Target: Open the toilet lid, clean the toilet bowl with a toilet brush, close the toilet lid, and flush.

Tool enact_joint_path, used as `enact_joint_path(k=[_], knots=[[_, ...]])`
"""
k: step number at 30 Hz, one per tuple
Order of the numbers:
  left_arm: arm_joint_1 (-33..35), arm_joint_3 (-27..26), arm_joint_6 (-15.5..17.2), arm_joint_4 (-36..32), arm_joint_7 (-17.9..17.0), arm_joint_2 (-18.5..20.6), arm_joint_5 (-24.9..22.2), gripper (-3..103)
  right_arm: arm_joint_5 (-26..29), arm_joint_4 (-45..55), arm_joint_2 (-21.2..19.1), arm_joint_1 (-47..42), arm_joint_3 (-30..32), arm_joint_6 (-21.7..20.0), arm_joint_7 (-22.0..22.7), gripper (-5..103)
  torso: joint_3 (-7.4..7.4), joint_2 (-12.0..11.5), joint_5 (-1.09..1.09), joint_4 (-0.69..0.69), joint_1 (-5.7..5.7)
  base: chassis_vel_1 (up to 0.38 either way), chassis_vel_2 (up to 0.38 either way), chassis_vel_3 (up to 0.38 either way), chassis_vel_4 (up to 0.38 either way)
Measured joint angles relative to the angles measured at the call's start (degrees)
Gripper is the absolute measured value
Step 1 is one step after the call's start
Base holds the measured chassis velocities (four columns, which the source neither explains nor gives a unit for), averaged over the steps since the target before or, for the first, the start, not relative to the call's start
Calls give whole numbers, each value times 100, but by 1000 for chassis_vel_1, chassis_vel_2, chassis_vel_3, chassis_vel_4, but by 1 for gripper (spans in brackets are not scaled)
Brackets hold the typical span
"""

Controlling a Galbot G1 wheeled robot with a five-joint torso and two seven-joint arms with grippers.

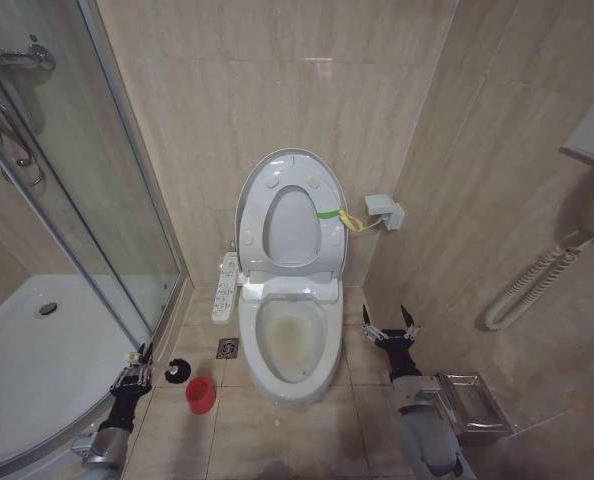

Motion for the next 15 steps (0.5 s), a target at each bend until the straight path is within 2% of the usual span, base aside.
enact_joint_path(k=[8, 15], knots=[[-483, 343, -74, 752, 116, -50, -95, 19, 0, 0, 0, 0, 0, 0, 0, 100, 0, 0, 0, 0, 0, 0, 0, 0, 0], [-1034, 564, -196, 1496, 370, -109, -260, 19, 0, 0, 0, 0, 0, 0, 0, 100, 0, 0, 0, -1, 0, 0, 0, 0, 0]])
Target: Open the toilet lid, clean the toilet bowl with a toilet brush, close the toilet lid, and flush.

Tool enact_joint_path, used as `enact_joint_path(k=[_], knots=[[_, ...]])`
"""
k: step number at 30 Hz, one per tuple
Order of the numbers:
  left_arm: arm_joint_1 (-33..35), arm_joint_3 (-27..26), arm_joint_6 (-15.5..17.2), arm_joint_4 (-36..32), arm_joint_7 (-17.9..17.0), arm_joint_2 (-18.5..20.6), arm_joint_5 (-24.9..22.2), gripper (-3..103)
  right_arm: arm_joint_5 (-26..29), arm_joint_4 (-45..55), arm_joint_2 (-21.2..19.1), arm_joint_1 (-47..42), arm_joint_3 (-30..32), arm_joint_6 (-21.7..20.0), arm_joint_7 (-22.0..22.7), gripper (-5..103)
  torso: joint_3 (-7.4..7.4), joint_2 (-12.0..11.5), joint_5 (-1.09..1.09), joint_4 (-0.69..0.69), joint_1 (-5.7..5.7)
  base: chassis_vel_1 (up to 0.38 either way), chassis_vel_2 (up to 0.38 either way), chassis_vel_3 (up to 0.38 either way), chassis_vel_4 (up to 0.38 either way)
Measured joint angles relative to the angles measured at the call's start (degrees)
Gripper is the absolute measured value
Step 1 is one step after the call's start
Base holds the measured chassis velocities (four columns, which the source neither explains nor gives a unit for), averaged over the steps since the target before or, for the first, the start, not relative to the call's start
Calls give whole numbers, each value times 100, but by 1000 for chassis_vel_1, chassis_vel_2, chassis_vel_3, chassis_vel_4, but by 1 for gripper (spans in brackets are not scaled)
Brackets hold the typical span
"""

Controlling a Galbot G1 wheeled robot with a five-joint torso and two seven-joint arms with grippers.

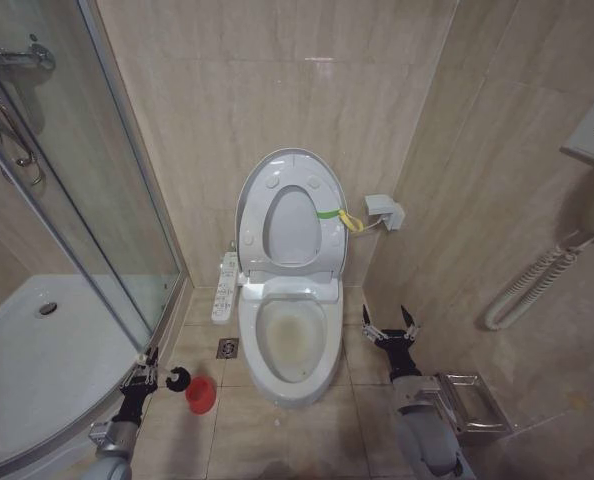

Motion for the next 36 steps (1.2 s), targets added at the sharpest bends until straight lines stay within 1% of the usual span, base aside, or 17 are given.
enact_joint_path(k=[6, 10, 18, 24, 31, 36], knots=[[-277, 102, -50, 294, 141, -133, -87, 19, 0, 0, 0, 0, 0, 0, 0, 100, 0, 0, 0, 0, 0, 0, 0, 0, 0], [-424, 166, -106, 534, 278, -309, -119, 19, 0, 1, 0, 0, 0, 0, 0, 100, 0, 0, 0, 0, 0, 0, 0, 0, 0], [-568, 212, -122, 892, 416, -478, -133, 19, 0, 0, 0, 0, 0, 0, 0, 100, -1, 0, 0, 0, 0, 0, 0, 0, 0], [-558, 239, -99, 963, 452, -538, -157, 19, 0, 0, 0, 0, 0, 0, 0, 100, -1, 0, 0, 0, 0, 0, 0, 0, 0], [-620, 220, -146, 1339, 518, -661, 21, 19, 0, 0, 0, 0, 0, 0, 0, 100, -1, 0, 0, 0, 0, 0, 0, 0, 0], [-684, 207, -186, 1550, 596, -734, 31, 19, 0, 0, 0, 0, 0, 0, 0, 100, -1, 0, 0, 1, 0, 0, 0, 0, 0]])
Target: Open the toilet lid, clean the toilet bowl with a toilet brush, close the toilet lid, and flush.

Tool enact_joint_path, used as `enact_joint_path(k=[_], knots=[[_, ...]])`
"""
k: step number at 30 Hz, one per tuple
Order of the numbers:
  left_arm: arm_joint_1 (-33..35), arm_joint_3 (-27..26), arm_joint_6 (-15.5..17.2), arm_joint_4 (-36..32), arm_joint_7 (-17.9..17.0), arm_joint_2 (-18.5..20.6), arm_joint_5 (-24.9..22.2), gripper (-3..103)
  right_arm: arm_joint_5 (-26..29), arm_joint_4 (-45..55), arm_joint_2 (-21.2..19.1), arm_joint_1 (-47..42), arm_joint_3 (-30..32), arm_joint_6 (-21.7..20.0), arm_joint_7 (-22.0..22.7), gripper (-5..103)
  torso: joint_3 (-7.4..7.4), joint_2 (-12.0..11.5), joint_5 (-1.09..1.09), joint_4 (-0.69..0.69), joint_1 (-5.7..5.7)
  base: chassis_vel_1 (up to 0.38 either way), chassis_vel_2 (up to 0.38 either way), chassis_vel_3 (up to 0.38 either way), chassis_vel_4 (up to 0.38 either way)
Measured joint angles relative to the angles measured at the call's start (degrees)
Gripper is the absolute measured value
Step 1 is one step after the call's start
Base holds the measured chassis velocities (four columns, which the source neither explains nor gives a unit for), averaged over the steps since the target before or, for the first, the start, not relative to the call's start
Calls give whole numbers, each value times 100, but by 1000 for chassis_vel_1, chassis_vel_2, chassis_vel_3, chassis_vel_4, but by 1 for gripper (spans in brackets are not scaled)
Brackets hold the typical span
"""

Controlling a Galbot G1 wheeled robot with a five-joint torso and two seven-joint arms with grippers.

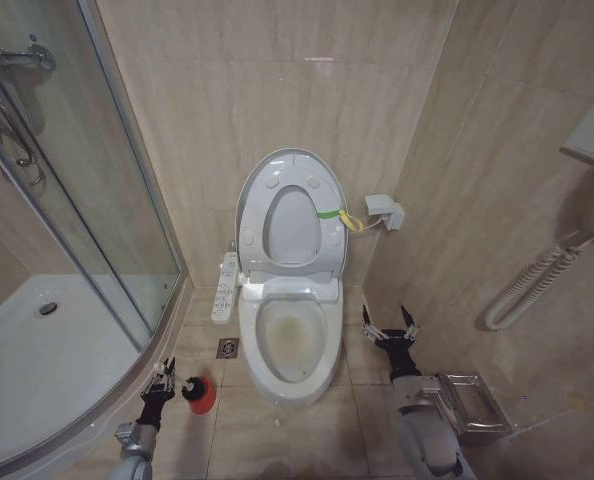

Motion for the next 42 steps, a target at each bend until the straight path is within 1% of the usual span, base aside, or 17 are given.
enact_joint_path(k=[5, 10, 22, 24, 29, 39, 42], knots=[[-88, -8, -69, 176, 77, -77, 2, 19, 0, 0, 0, 0, 0, 0, 0, 100, 0, 0, 0, -1, 0, 0, 0, 0, 0], [-113, -15, -82, 242, 114, -79, 4, 19, 0, 0, 0, 0, 0, 0, 0, 100, 0, 0, 0, -1, 0, 0, 0, 0, 0], [-247, -52, -164, 642, 295, -123, 5, 19, 0, 0, 0, 0, 0, 0, 0, 100, 0, 0, 0, -1, 0, 0, 0, 0, 0], [-331, -54, -185, 830, 396, -158, 10, 19, 0, 0, 0, 0, 0, 0, 0, 100, 0, 0, 0, 0, 0, 0, 0, 0, 0], [-403, -62, -186, 1021, 512, -219, 9, 19, 0, 0, 0, 0, 0, 0, 0, 100, 0, 0, 0, -1, 0, 0, 0, 0, 0], [-436, -62, -180, 1024, 625, -252, -106, 19, 0, 0, 0, 0, 0, 0, 0, 100, 0, 0, 0, 0, 0, 0, 0, 0, 0], [-495, -67, -169, 1147, 720, -253, -115, 19, 0, 0, 0, 0, 0, 0, 0, 100, 0, 0, 0, -1, 0, 0, 0, 0, 0]])
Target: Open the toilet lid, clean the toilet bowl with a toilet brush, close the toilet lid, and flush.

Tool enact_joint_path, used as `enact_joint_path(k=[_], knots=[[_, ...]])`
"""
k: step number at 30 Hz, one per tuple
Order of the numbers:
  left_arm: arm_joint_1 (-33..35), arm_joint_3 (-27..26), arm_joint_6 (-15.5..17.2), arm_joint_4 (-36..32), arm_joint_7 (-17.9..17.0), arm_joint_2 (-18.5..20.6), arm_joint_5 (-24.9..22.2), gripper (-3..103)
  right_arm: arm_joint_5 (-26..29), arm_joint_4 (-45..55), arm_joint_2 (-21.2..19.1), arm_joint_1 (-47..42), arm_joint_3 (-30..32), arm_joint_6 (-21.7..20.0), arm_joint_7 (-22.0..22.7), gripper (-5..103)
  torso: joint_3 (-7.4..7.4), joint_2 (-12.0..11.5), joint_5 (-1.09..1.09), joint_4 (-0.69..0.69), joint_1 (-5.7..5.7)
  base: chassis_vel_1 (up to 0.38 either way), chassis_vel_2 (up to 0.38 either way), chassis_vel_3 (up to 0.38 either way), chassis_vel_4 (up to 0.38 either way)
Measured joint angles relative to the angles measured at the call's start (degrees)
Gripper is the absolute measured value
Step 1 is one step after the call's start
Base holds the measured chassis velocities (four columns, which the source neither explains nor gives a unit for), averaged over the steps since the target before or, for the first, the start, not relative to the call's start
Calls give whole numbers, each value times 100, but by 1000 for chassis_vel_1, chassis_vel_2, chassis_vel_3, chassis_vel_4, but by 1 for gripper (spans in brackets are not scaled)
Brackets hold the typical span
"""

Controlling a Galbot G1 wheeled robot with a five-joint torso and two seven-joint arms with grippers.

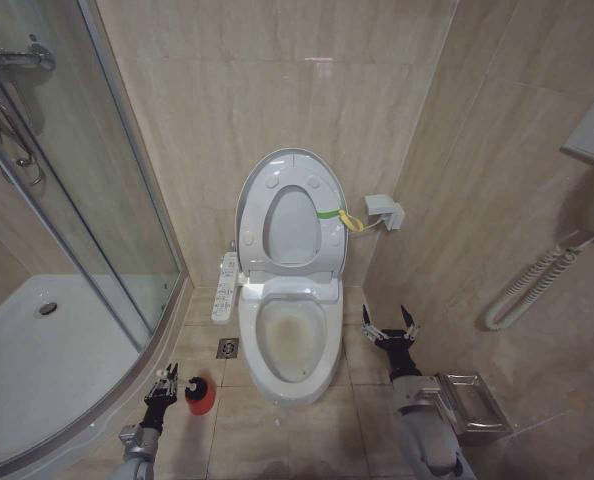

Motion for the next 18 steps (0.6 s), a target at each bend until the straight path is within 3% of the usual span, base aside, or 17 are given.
enact_joint_path(k=[10, 18], knots=[[-192, -71, 42, 559, 316, -98, -107, 19, 0, 0, 0, 0, 0, 0, 0, 100, 0, 0, 0, 1, 0, 0, 0, 0, 0], [-268, -76, 277, 679, 535, -127, -271, 19, 0, 0, 0, 0, 0, 0, 0, 100, 0, 0, 0, 0, 0, 0, 0, 0, 0]])
